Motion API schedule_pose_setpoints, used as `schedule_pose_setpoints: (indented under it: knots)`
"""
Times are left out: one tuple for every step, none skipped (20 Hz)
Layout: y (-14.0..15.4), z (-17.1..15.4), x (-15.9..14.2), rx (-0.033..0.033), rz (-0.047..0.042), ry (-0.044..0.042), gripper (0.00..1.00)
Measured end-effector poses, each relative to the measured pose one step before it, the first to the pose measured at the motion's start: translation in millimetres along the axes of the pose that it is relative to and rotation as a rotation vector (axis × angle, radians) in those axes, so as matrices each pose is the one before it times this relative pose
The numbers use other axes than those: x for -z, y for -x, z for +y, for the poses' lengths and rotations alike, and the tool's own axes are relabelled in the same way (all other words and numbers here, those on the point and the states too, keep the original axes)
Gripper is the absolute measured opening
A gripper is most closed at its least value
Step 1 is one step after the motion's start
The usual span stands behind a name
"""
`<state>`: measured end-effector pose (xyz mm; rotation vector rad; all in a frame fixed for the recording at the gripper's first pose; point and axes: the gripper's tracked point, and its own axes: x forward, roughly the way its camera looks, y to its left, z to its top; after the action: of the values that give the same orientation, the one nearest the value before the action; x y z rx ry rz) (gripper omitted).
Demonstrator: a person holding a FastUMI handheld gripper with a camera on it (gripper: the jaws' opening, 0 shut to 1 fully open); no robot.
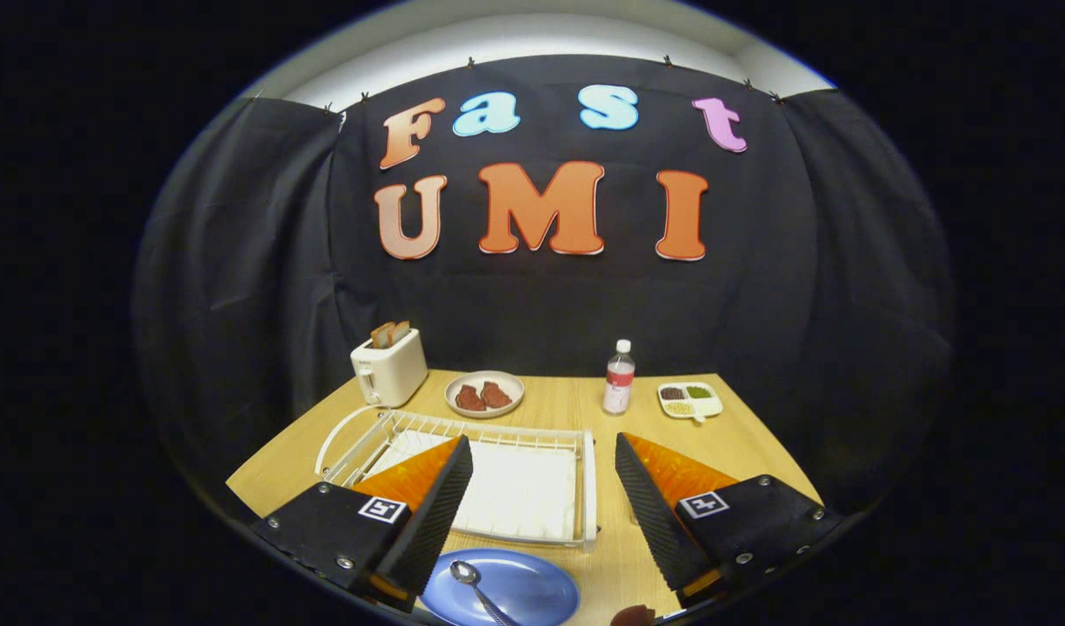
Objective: Take the plate from the dish rack, then take the spoon from the basket and place it into the plate.
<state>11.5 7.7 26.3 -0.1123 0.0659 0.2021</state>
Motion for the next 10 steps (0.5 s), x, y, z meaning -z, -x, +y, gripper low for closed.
schedule_pose_setpoints:
  knots:
    - [-0.48, -2.85, -10.75, 0.00906, -0.021, 0.00454, 0.98]
    - [0.63, -2.41, -9.6, 0.01024, -0.01559, 0.00485, 0.98]
    - [-0.89, -2.45, -7.59, 0.00907, -0.01645, 0.00375, 0.98]
    - [-1.0, -1.89, -6.53, 0.00821, -0.01526, 0.00237, 0.98]
    - [-0.48, -2.66, -4.38, 0.01031, -0.00887, 0.00143, 0.98]
    - [0.34, -2.17, -1.11, 0.00938, -0.00296, 0.00223, 0.98]
    - [0.4, -0.15, -1.76, 0.00245, -0.0062, 0.00073, 0.98]
    - [-0.15, 0.8, -1.18, 0.00093, -0.00417, 0.00055, 0.98]
    - [-0.04, -0.63, 0.16, 0.00331, -0.00039, 0.00267, 0.98]
    - [0.29, -0.75, 1.93, 0.00344, 0.00149, 0.00247, 0.98]
